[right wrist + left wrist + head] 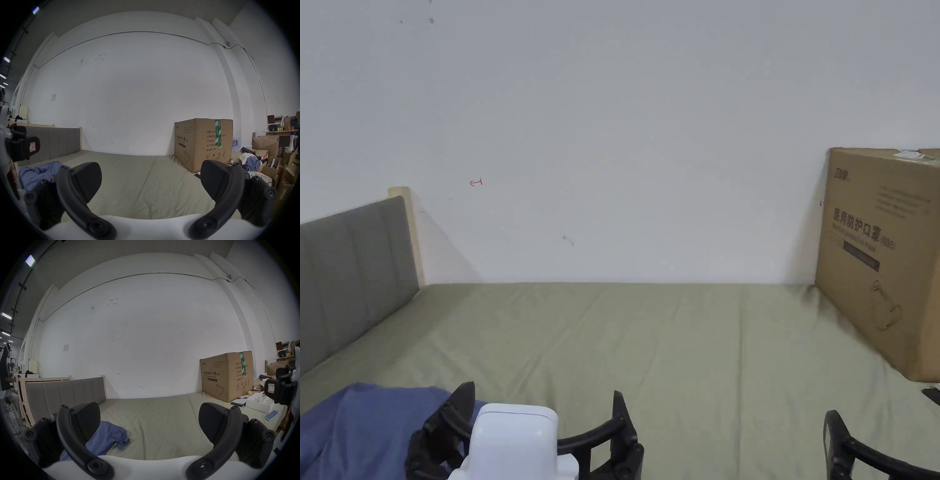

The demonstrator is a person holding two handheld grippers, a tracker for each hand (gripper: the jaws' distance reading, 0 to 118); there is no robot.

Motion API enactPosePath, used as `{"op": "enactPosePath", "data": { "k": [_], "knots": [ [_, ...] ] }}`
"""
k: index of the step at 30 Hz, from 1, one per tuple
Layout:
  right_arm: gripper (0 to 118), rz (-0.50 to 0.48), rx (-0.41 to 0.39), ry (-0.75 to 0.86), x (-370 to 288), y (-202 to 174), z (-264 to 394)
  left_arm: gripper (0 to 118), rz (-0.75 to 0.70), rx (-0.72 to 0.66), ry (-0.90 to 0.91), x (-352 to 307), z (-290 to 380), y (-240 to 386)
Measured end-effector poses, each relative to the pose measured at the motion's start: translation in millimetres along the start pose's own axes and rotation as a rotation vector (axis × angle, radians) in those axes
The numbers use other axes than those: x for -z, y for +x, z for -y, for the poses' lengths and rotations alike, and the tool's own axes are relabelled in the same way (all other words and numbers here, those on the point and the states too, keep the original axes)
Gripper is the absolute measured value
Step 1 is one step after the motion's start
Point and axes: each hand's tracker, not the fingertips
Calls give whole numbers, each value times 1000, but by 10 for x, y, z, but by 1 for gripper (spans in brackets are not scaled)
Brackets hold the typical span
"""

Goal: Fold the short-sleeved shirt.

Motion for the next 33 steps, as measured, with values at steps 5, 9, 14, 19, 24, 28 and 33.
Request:
{"op": "enactPosePath", "data": {
  "k": [5,9,14,19,24,28,33],
  "knots": [
    [118,-5,-3,5,-23,6,5,118,-15,-1,-25,20,-18,1],
    [55,-31,18,10,-50,51,4,34,-33,16,-36,-6,-43,5],
    [3,25,6,-36,15,79,46,0,-22,13,-79,38,-22,-2],
    [0,14,9,-48,100,-3,51,0,-33,-14,-90,-18,-61,-175],
    [0,-161,70,-37,342,-554,4,0,-234,12,-108,-264,-124,-865],
    [0,-375,77,-43,463,-1240,-35,0,-453,60,-110,-604,-155,-1434],
    [0,-581,74,-30,477,-1861,-73,0,-590,69,-151,-881,-94,-1831]
  ]
}}
